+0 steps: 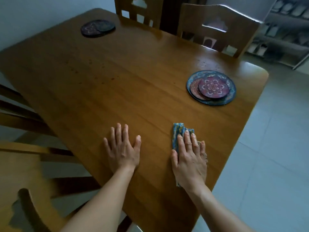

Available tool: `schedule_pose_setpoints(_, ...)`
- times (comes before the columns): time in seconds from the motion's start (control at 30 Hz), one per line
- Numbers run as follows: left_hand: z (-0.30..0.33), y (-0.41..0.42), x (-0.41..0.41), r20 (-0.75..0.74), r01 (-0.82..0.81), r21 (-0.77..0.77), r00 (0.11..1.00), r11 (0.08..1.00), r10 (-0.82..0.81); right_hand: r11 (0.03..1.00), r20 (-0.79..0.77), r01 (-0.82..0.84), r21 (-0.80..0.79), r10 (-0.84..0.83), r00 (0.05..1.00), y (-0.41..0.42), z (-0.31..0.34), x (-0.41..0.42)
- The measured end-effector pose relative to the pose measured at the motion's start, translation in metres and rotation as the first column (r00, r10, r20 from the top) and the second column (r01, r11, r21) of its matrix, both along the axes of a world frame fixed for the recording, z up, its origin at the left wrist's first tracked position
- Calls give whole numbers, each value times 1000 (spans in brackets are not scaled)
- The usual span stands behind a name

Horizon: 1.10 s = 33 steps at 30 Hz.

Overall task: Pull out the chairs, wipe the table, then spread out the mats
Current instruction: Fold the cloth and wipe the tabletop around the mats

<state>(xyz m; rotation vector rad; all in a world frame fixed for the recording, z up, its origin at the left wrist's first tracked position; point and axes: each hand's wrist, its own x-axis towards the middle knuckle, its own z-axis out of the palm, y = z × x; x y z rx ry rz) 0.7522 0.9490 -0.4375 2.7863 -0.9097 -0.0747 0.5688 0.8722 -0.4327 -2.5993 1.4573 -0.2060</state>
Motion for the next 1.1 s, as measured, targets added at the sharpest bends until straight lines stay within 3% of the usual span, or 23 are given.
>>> schedule_pose_setpoints(0.2, 0, 1, 1, -5, 52, 5, 999, 999, -52, 997, 18, 71, 2, -71, 997, 57, 0, 12)
schedule_pose_setpoints(0.5, 5, 1, 0, -37, 54, 67, 998, 996, -51, 987, 8, 160, -6, -160, 987, 72, -1, 40)
schedule_pose_setpoints(0.6, 11, 2, 3, -89, 76, 90, 994, 993, -68, 982, 10, 187, -4, -187, 982, 72, 1, 58)
schedule_pose_setpoints(0.7, 20, 0, 9, -237, 155, 152, 965, 976, -116, 980, 17, 201, -4, -201, 979, 66, 2, 78)
schedule_pose_setpoints(0.83, 42, 3, 41, -448, 379, 262, 862, 887, -236, 969, -15, 248, 4, -248, 969, 62, -2, 110)
schedule_pose_setpoints(0.97, 73, -3, 86, -520, 690, 369, 709, 623, -477, 914, -77, 406, -4, -406, 911, 62, 0, 139)
schedule_pose_setpoints(1.03, 86, -11, 122, -587, 795, 301, 590, 526, -555, 896, -105, 444, 25, -439, 892, 68, 3, 168)
schedule_pose_setpoints(1.1, 91, -11, 177, -669, 839, 132, 468, 527, -578, 898, -77, 440, 21, -437, 896, 77, 5, 217)
